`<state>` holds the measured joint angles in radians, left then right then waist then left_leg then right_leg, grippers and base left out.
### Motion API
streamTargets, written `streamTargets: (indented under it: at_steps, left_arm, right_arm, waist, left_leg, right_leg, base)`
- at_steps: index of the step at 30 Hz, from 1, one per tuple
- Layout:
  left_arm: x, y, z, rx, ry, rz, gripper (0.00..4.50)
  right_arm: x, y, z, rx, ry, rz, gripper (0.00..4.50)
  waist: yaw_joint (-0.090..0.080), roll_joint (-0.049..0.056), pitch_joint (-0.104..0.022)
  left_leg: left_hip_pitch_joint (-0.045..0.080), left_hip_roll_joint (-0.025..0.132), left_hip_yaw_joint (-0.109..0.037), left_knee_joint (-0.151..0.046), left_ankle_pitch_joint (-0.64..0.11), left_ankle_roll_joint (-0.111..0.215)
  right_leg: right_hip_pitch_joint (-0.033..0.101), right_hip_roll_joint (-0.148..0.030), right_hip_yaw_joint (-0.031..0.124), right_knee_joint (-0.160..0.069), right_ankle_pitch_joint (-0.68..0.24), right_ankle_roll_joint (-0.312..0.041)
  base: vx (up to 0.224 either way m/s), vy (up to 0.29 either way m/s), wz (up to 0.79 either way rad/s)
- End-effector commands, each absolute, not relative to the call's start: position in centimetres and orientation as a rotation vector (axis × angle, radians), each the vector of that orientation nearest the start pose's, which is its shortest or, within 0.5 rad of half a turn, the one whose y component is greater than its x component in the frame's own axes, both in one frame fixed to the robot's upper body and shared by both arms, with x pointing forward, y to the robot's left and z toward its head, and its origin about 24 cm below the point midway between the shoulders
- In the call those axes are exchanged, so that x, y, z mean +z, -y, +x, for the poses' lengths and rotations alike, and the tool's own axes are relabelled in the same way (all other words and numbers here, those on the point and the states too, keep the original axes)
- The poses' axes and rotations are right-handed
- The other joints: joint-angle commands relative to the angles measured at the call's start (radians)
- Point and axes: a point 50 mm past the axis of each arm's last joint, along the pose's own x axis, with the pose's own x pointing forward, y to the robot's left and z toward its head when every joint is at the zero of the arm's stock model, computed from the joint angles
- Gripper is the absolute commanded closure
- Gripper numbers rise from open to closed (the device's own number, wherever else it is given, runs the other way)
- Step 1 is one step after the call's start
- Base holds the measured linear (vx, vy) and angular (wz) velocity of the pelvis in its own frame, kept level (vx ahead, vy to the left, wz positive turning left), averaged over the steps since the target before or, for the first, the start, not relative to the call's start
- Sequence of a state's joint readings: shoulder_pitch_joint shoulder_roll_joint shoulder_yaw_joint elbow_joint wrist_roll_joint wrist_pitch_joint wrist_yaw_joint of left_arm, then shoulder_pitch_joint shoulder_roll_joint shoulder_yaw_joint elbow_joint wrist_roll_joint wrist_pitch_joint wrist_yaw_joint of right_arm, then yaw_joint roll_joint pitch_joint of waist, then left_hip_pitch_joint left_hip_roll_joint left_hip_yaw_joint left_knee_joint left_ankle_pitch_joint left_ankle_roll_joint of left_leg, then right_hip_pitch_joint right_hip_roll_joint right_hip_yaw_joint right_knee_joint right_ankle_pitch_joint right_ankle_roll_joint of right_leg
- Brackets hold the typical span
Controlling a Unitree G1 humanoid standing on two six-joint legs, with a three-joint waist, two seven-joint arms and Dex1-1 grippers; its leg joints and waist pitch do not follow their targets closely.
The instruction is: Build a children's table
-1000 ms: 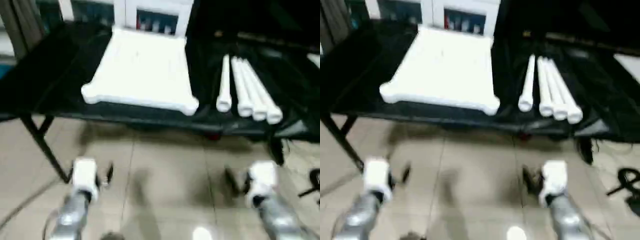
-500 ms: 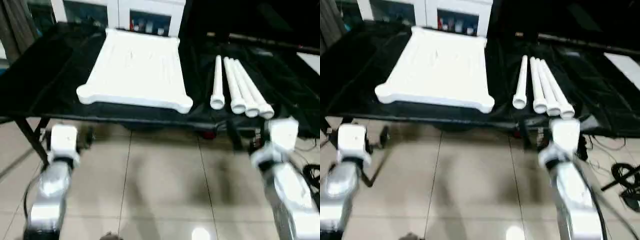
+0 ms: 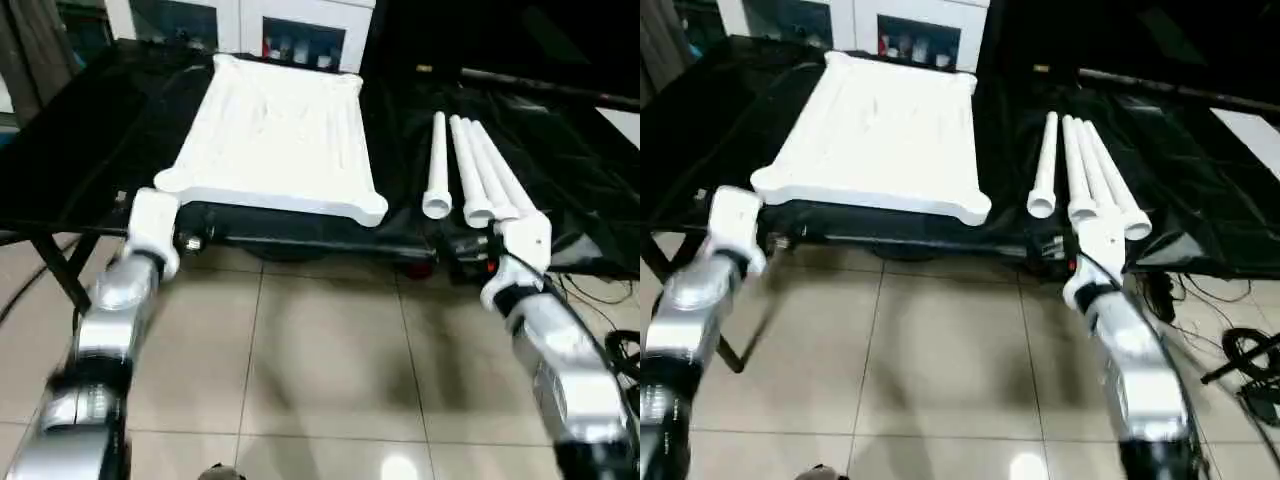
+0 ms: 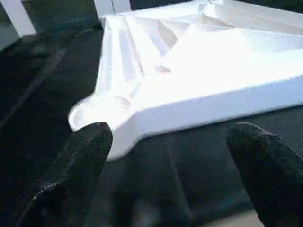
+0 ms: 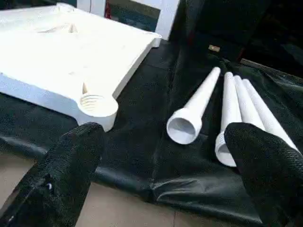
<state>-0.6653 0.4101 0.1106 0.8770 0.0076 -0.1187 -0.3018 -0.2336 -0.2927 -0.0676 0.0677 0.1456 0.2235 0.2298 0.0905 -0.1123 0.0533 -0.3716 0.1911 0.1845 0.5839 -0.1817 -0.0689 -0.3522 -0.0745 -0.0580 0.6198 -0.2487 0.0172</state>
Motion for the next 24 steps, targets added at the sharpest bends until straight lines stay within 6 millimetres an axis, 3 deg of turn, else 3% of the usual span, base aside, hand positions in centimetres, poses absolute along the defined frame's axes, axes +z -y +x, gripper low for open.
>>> streamTargets:
  at_steps: [1, 5, 6, 8, 12, 17, 21, 22, 24]
  left_arm:
    - [8.5, -24.2, 36.7, -0.135, -0.115, 0.329, 0.07]
    - [8.0, -24.4, 37.0, -0.078, -0.124, 0.379, 0.07]
    - [8.0, -24.6, 37.0, -0.050, -0.118, 0.383, 0.07]
    - [7.9, -24.9, 37.0, 0.021, -0.104, 0.392, 0.07]
    - [8.2, -26.5, 36.4, 0.369, 0.002, 0.368, 0.07]
    - [8.0, -26.6, 36.6, 0.347, -0.043, 0.277, 0.07]
    - [9.0, -23.3, 38.1, 0.008, -0.077, 0.214, 0.07]
    - [9.0, -23.3, 38.1, 0.008, -0.077, 0.214, 0.07]
    - [10.6, -20.7, 38.1, -0.146, -0.005, 0.155, 0.07]
  right_arm:
    - [7.9, 20.5, 29.9, 0.179, -0.066, -0.145, 0.00]
    - [7.3, 20.3, 30.1, 0.199, -0.079, -0.169, 0.00]
    - [7.2, 20.2, 30.0, 0.200, -0.080, -0.172, 0.00]
    - [7.1, 20.3, 30.0, 0.197, -0.084, -0.169, 0.00]
    - [6.5, 20.8, 29.7, 0.164, -0.106, -0.160, 0.00]
    - [6.4, 20.5, 29.6, 0.176, -0.105, -0.157, 0.00]
    - [6.6, 20.1, 29.8, 0.179, -0.106, -0.144, 0.00]
    - [6.6, 20.1, 29.8, 0.179, -0.106, -0.144, 0.00]
    - [7.0, 19.9, 29.7, 0.172, -0.099, -0.101, 0.00]
  waist:
    - [0.006, 0.012, -0.060]
    - [0.009, 0.011, -0.062]
    - [0.010, 0.024, -0.063]
    - [0.009, 0.019, -0.063]
    - [0.013, 0.013, -0.062]
    - [0.016, 0.011, -0.059]
    - [0.028, 0.018, -0.056]
    - [0.030, 0.018, -0.056]
    - [0.036, 0.020, -0.057]
  left_leg:
    - [0.032, 0.047, -0.019, -0.064, -0.032, 0.026]
    - [0.028, 0.046, -0.019, -0.060, -0.025, 0.040]
    - [0.029, 0.047, -0.021, -0.061, -0.034, 0.036]
    - [0.030, 0.048, -0.021, -0.061, -0.047, 0.035]
    - [0.028, 0.053, -0.024, -0.062, -0.098, 0.034]
    - [0.031, 0.050, -0.021, -0.063, -0.097, 0.020]
    - [0.039, 0.051, -0.017, -0.066, -0.105, 0.003]
    - [0.038, 0.053, -0.018, -0.068, -0.119, -0.006]
    - [0.033, 0.059, -0.023, -0.073, -0.131, -0.025]
  right_leg:
    - [0.022, -0.075, 0.047, -0.047, 0.166, -0.184]
    - [0.027, -0.076, 0.048, -0.044, 0.190, -0.193]
    - [0.027, -0.078, 0.048, -0.042, 0.193, -0.194]
    - [0.027, -0.077, 0.047, -0.044, 0.195, -0.194]
    - [0.029, -0.079, 0.047, -0.048, 0.155, -0.187]
    - [0.021, -0.077, 0.047, -0.051, 0.089, -0.190]
    - [0.011, -0.079, 0.048, -0.054, 0.060, -0.203]
    - [0.012, -0.079, 0.047, -0.053, 0.066, -0.206]
    - [0.021, -0.088, 0.044, -0.045, 0.092, -0.220]
  base:
    - [0.000, 0.000, 0.00]
    - [0.000, 0.000, 0.00]
    - [0.000, 0.000, 0.00]
    - [0.000, 0.000, 0.00]
    - [0.000, 0.000, 0.00]
    - [0.000, 0.000, 0.00]
    - [0.000, 0.000, 0.00]
    - [0.000, 0.000, 0.00]
    - [0.000, 0.000, 0.00]
